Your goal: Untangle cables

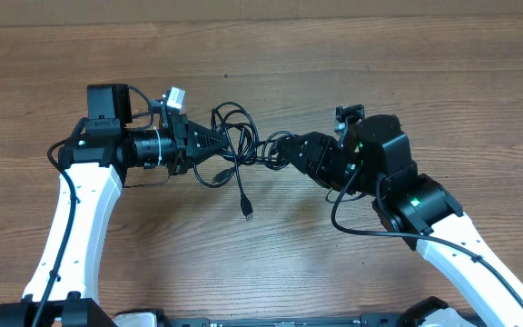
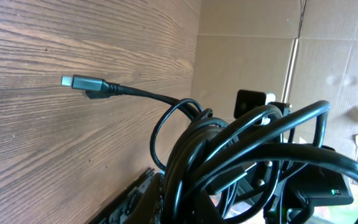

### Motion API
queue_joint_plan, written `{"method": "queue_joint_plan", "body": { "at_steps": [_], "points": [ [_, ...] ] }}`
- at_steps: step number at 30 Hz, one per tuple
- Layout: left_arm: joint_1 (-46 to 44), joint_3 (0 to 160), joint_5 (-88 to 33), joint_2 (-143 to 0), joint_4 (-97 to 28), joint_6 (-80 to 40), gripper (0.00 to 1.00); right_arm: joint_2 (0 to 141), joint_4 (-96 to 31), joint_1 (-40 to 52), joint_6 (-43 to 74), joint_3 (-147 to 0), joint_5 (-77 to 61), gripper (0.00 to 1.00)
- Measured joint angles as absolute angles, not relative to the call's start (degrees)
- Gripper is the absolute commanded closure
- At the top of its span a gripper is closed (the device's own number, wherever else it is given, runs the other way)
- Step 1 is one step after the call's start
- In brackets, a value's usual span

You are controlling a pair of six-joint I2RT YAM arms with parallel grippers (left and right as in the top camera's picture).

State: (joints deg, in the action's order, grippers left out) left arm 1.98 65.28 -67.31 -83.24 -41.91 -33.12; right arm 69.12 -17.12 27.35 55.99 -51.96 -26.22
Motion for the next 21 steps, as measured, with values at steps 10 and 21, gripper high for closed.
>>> {"method": "queue_joint_plan", "body": {
  "at_steps": [10, 21],
  "points": [
    [2.0, 65.3, -67.9, -83.2, -41.9, -33.1, 0.96, 69.1, -17.1, 27.4, 57.5, -52.0, -26.1, 0.83],
    [2.0, 65.3, -68.6, -83.2, -41.9, -33.1, 0.96, 69.1, -17.1, 27.4, 57.8, -52.0, -25.6, 0.96]
  ]
}}
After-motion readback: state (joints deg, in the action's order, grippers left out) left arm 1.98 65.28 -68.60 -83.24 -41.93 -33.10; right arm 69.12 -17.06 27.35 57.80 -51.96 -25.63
